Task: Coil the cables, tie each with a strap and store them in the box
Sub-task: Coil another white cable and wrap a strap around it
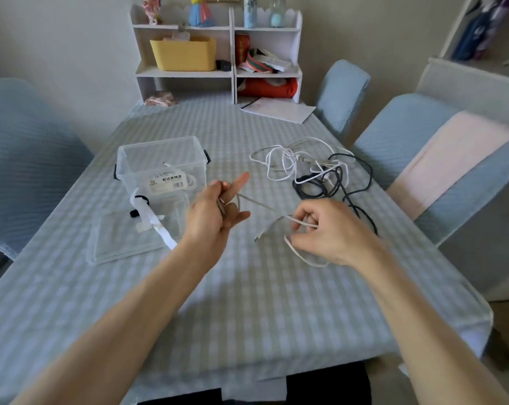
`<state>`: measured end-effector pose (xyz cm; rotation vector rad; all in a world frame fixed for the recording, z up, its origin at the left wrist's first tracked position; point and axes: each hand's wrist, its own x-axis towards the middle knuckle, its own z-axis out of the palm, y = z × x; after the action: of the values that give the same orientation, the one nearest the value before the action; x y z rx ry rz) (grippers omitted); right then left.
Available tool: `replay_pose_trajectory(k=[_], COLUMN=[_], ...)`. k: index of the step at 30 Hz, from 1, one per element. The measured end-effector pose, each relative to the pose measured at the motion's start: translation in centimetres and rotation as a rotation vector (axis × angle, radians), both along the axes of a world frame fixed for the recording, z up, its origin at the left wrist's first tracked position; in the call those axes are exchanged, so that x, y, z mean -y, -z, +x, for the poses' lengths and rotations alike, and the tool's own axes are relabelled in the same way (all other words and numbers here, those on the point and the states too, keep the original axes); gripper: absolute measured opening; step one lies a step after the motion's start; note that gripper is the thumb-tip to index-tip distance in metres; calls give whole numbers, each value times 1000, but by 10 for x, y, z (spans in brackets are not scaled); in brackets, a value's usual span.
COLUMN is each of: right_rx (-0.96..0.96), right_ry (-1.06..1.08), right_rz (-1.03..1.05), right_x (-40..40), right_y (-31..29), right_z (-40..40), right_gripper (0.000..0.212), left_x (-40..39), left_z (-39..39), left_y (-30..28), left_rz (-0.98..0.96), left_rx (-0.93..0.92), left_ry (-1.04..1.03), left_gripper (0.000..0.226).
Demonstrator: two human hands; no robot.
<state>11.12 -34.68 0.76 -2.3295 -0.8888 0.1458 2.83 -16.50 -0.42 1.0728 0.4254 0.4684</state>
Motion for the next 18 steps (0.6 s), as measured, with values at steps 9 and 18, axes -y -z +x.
replay_pose_trajectory(k=[9,18], right_rx=[220,383], right_ry=[213,314], right_rz=[157,-85], right_x=[45,73], right_y=[-46,-57], right_z=[-18,-31], right_gripper=[21,49], left_x=[22,17], left_z=[5,0], left_y=[6,9], left_rz=[1014,1653], left_rx=[-100,-333], left_ry=[-20,-285], left_gripper=[31,31])
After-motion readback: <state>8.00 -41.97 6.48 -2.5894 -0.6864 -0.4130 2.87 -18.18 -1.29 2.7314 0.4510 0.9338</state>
